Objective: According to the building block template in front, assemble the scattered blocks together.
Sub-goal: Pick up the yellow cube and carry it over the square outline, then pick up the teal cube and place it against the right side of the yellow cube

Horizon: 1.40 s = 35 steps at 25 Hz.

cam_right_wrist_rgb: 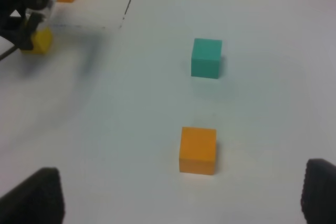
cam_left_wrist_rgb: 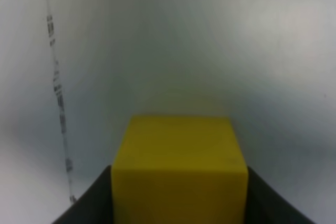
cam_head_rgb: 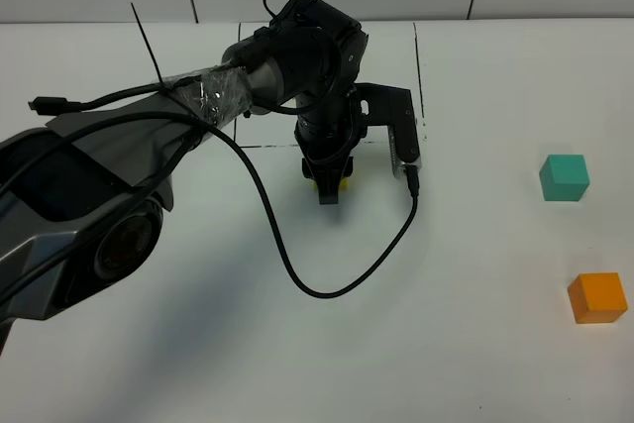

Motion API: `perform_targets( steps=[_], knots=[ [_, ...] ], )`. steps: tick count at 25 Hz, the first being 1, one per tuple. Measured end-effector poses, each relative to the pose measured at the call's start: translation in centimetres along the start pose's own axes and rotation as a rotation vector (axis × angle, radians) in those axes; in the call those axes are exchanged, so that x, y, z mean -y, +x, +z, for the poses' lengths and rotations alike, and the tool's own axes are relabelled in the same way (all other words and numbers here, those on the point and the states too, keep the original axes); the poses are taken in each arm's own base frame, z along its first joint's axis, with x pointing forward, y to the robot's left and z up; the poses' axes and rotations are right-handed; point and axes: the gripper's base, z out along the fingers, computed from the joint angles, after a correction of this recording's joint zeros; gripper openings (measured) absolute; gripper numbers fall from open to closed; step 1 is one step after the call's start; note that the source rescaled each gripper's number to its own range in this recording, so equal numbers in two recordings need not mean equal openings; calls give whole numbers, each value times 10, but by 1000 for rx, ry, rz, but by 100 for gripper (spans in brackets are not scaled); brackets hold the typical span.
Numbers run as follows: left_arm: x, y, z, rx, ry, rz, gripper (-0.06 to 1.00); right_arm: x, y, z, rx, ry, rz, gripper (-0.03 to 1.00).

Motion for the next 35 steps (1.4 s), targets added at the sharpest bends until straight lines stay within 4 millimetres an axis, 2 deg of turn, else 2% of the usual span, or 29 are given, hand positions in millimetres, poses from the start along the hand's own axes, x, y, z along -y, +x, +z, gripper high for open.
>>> perform_targets(
  steps=[2, 4, 6, 10, 13, 20, 25, 27, 31, 35],
  knots=[
    [0, 0, 0, -1, 0, 0, 1, 0, 0, 0, 0, 0, 0, 82],
    [0, 0, 1, -3, 1, 1, 9, 0, 0, 0, 0, 0, 0, 82],
    [2, 1, 10, -20, 20, 2, 30, 0, 0, 0, 0, 0, 0, 82],
    [2, 1, 8, -18, 14, -1, 78, 0, 0, 0, 0, 0, 0, 82],
    [0, 2, -5, -4, -6, -24, 97, 0, 0, 0, 0, 0, 0, 82],
    [-6, 8, -68, 32, -133, -116, 100, 0, 0, 0, 0, 0, 0, 82],
    [-17, 29, -110, 83, -194, -255, 100, 0, 0, 0, 0, 0, 0, 82],
    [-25, 45, -130, 111, -224, -340, 100, 0, 0, 0, 0, 0, 0, 82],
    [-37, 90, -165, 142, -269, -532, 100, 0, 0, 0, 0, 0, 0, 82],
    [-35, 150, -182, 107, -266, -704, 99, 0, 0, 0, 0, 0, 3, 81]
  ],
)
